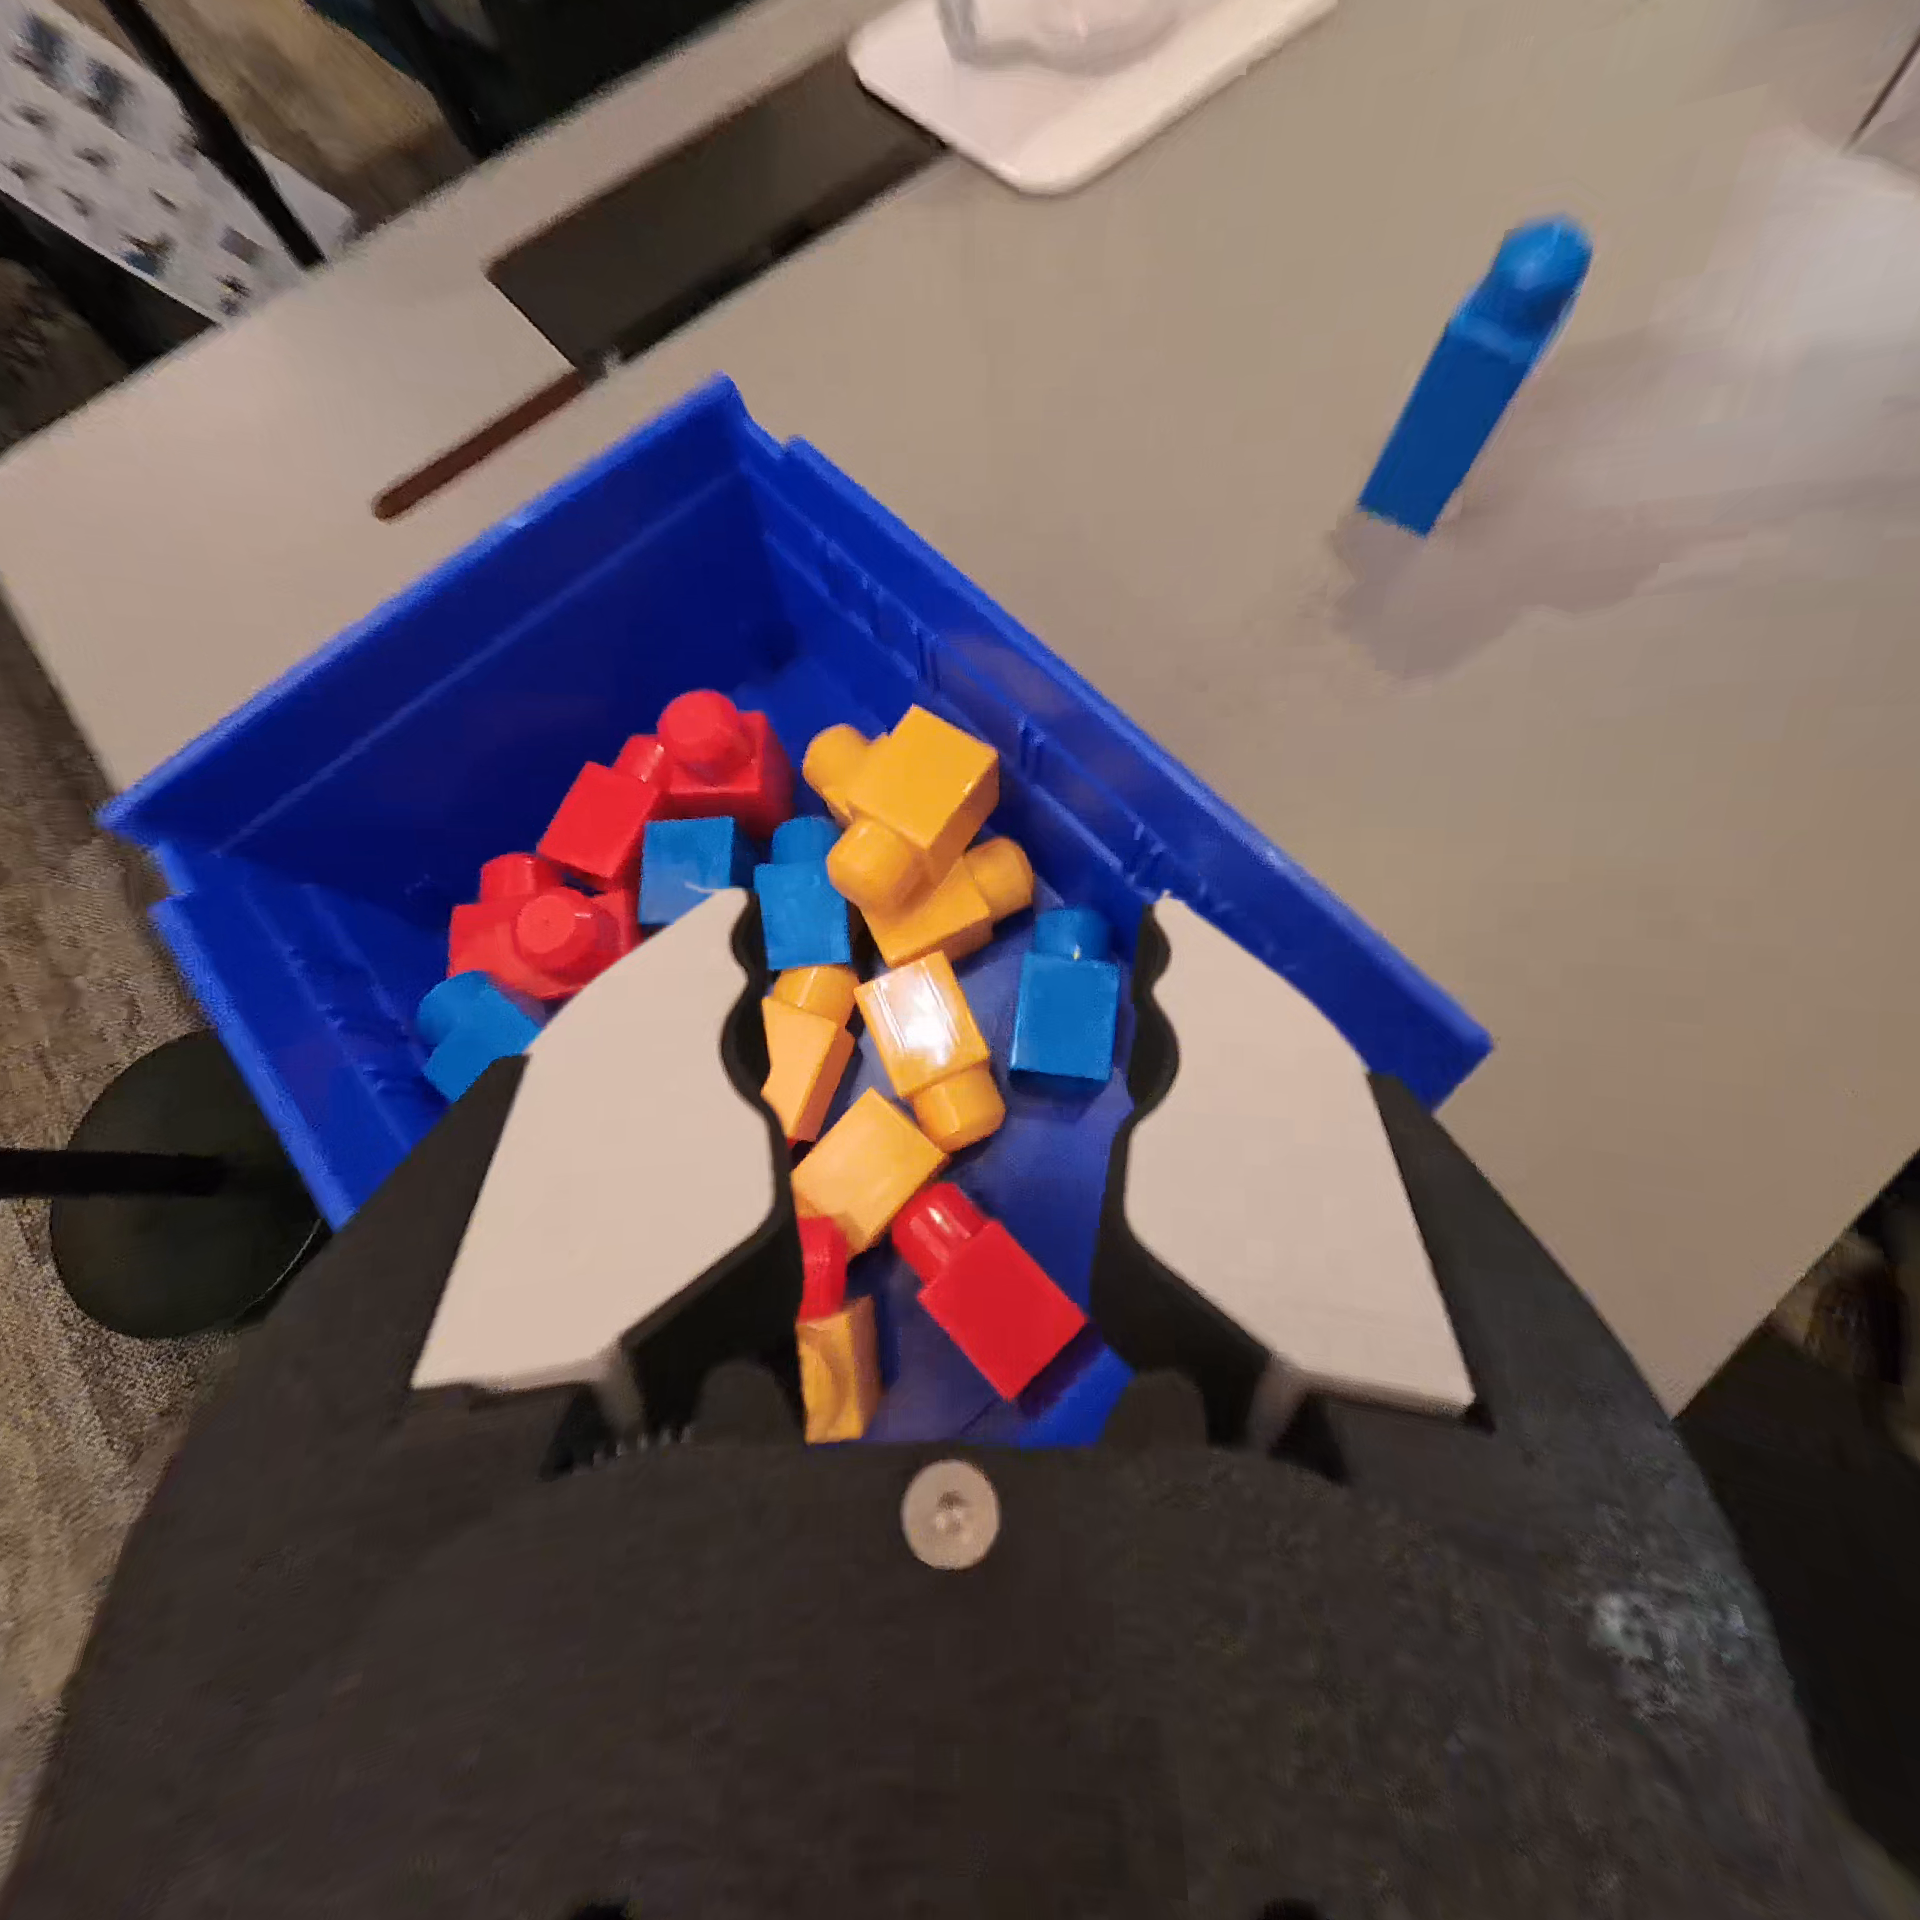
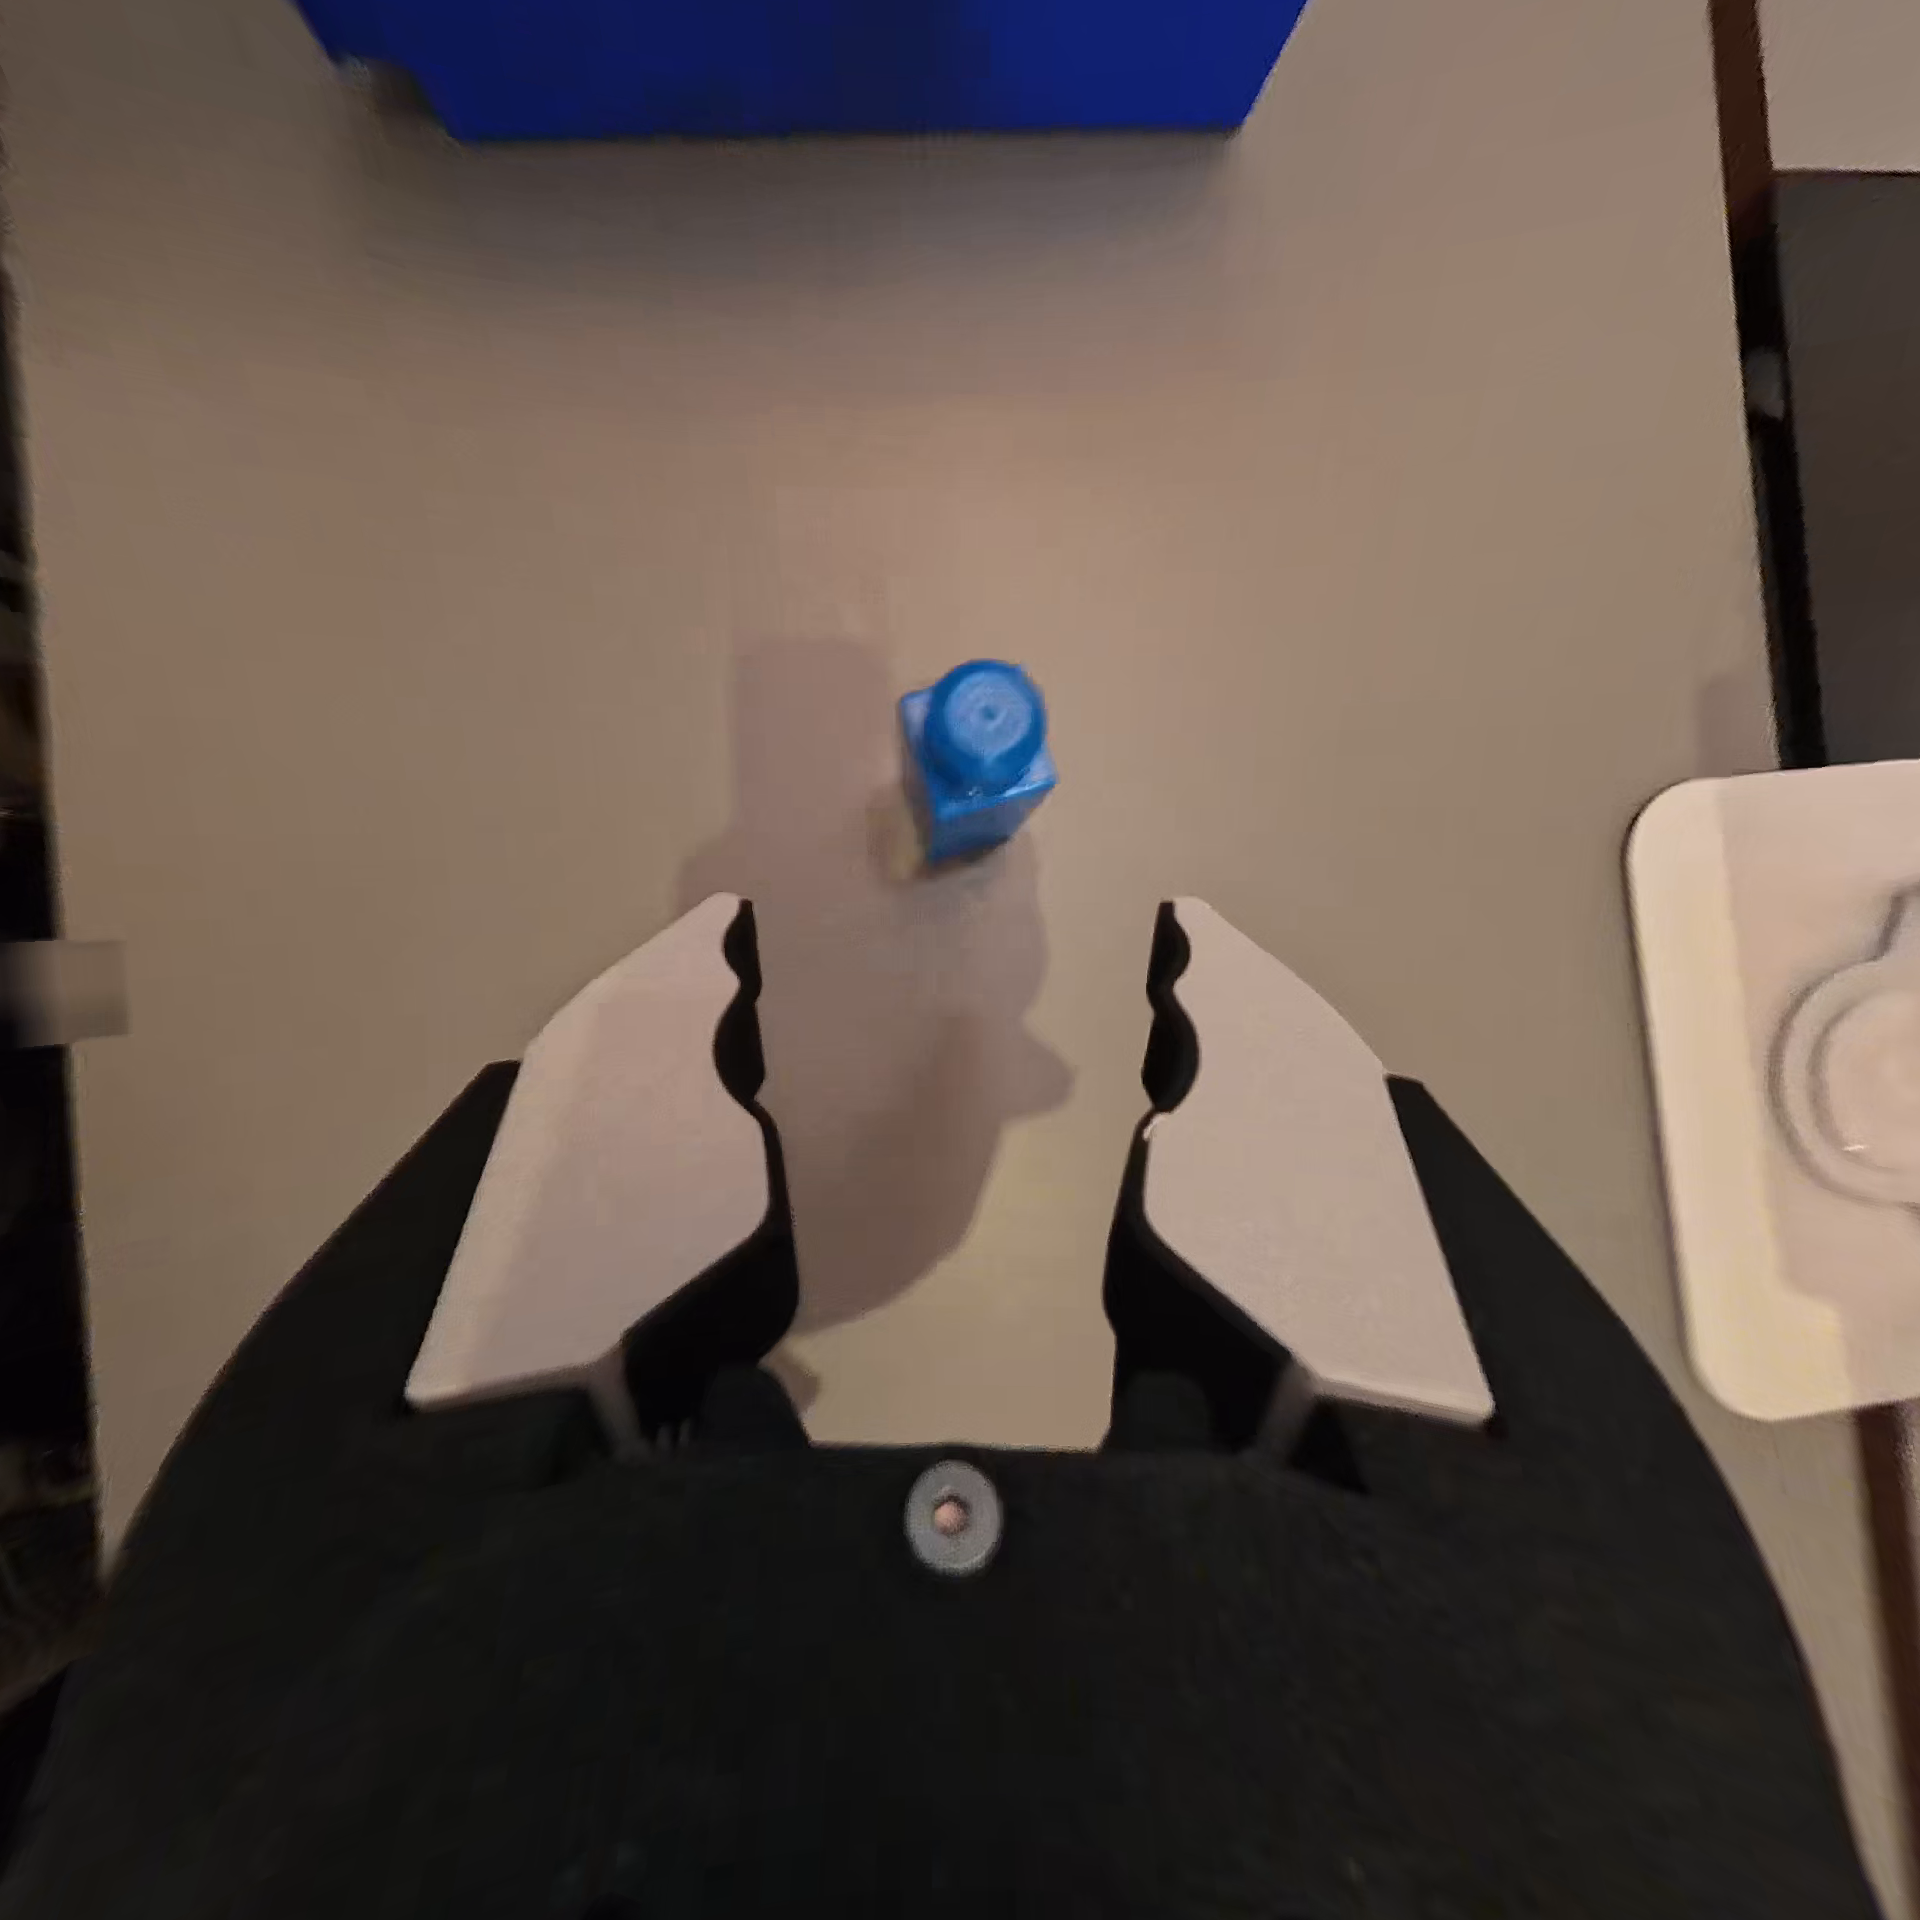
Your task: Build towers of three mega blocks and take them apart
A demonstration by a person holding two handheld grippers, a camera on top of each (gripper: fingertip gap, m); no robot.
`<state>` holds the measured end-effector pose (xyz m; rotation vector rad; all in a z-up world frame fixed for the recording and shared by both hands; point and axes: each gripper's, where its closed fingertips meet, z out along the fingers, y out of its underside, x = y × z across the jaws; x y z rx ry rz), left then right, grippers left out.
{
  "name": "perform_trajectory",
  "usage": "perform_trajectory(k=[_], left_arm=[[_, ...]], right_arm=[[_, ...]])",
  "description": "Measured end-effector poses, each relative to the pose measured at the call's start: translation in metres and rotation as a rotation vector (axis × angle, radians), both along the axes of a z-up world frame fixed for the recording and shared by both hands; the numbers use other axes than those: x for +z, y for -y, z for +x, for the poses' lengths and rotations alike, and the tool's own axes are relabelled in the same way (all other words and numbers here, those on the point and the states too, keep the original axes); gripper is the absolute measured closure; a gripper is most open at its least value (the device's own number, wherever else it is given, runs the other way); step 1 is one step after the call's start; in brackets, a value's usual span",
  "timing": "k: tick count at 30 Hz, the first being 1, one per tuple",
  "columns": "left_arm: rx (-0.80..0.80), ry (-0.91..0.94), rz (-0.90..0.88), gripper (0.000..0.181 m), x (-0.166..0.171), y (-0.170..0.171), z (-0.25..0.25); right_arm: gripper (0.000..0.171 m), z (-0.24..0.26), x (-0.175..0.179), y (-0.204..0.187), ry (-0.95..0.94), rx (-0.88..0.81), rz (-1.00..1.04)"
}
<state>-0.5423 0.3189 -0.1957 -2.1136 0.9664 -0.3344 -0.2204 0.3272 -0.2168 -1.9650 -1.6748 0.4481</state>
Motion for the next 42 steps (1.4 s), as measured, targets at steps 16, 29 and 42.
perform_trajectory(k=[16, 29, 42], left_arm=[[-0.236, -0.201, -0.219, 0.139, -0.088, -0.051, 0.003], [-0.125, -0.321, -0.323, 0.155, -0.062, -0.046, -0.001], [-0.276, -0.880, -0.330, 0.155, 0.057, -0.023, 0.147]], right_arm=[[0.107, 0.101, -0.024, 0.115, -0.285, -0.173, -0.054], [0.115, 0.126, -0.018, 0.128, -0.419, -0.256, -0.039], [0.117, 0.141, -0.020, 0.141, -0.407, -0.280, -0.038]])
